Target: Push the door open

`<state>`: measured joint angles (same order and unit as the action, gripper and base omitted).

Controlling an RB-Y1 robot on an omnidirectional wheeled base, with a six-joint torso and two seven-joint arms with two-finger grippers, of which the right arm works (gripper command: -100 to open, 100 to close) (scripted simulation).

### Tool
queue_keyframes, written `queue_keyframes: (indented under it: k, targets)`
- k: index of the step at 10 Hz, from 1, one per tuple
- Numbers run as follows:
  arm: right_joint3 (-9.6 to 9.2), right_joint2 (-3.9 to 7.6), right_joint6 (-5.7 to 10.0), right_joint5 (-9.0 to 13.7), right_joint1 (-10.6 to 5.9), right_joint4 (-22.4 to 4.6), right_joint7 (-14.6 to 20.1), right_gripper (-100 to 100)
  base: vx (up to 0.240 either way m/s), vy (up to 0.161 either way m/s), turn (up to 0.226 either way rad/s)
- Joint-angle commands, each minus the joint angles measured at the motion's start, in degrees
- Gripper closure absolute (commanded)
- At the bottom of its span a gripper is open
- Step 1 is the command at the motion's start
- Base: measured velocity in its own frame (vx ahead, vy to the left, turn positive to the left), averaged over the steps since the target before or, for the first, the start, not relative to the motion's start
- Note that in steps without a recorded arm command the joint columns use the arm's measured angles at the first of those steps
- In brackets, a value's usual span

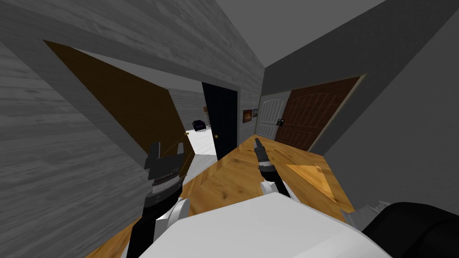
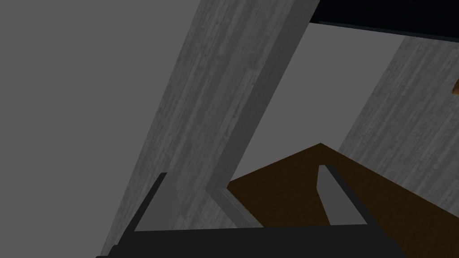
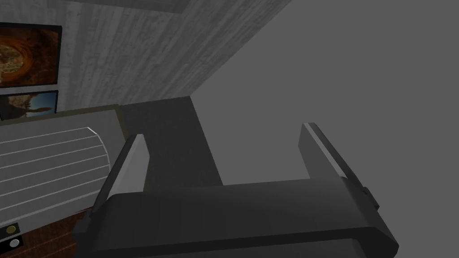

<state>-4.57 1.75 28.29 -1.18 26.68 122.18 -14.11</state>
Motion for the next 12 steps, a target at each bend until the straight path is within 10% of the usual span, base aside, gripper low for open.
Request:
queue_keyframes:
  k: [1, 12]
  targets:
    - [-0.07, 0.67, 0.62, -0.41, -0.54, -2.27, -2.26, -100, 0.137, 0.046, 0.058]
    - [-0.67, 3.04, 3.85, -2.63, -2.87, -13.79, -13.54, -100, 0.112, 0.03, 0.053]
